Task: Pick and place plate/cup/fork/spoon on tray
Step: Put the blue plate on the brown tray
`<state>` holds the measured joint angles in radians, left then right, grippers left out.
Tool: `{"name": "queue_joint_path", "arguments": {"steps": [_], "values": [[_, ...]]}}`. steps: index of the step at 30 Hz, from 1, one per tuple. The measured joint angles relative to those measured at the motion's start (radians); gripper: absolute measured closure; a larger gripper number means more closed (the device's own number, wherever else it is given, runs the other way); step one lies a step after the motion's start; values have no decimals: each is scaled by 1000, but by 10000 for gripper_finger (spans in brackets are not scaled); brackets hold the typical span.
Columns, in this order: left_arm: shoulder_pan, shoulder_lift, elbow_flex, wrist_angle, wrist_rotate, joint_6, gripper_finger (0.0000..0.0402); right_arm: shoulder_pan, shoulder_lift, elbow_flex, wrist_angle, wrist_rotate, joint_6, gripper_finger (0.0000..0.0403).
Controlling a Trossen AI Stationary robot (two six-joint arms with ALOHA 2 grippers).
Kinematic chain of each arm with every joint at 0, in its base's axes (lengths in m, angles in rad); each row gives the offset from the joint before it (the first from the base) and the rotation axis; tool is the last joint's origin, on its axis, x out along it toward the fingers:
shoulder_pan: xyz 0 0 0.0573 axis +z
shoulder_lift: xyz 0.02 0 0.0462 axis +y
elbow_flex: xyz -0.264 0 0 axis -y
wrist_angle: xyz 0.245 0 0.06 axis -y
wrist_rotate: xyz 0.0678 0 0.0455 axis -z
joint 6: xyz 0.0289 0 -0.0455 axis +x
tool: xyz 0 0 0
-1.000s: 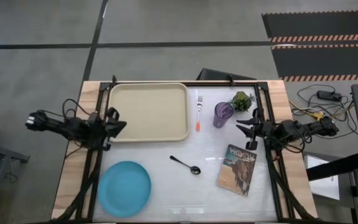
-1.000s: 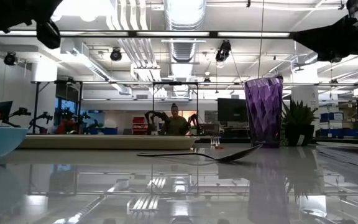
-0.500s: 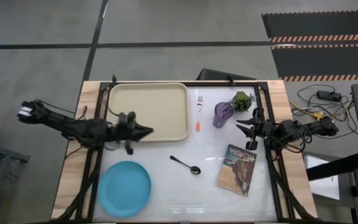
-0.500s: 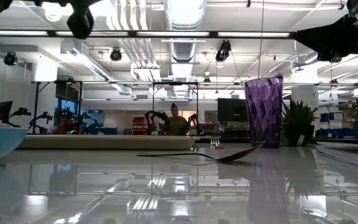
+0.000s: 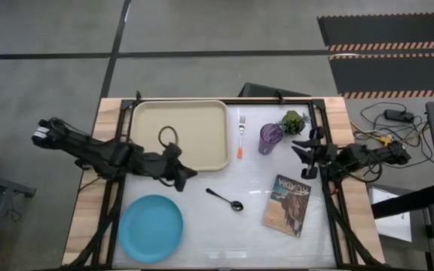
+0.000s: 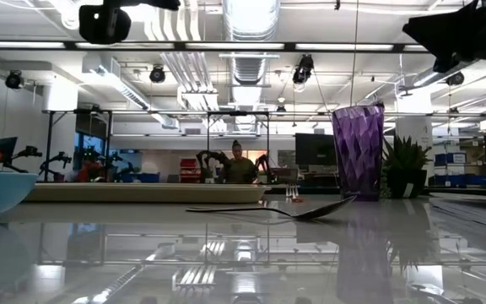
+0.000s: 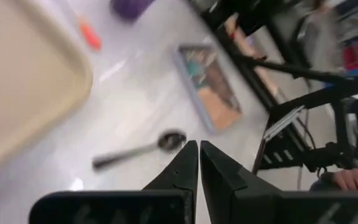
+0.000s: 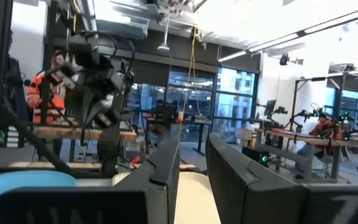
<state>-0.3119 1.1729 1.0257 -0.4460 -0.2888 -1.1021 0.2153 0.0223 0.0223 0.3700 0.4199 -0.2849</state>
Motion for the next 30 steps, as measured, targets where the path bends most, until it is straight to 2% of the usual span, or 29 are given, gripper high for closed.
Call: {"name": "queue_joint_path", "arguments": {"steps": [4, 7, 11, 16, 21, 24, 30], "values": [[-43, 95, 71, -82, 48, -190, 402, 0, 0, 0, 3, 0, 29, 335], [-77, 177, 101, -87, 173, -324, 402, 0, 0, 0, 3, 0, 15, 335], [-164, 289, 135, -86, 289, -595, 402, 0, 0, 0, 3, 0, -15, 335], [-298, 427, 177, -86, 280, -820, 402, 0, 0, 0, 3, 0, -60, 335], [-375, 511, 180, -138, 263, -1015, 402, 0, 0, 0, 18, 0, -102, 335], [-390, 535, 180, -164, 276, -1069, 402, 0, 0, 0, 36, 0, -101, 335], [-390, 574, 187, -176, 276, -1047, 402, 0, 0, 1, 39, 0, -79, 335]]}}
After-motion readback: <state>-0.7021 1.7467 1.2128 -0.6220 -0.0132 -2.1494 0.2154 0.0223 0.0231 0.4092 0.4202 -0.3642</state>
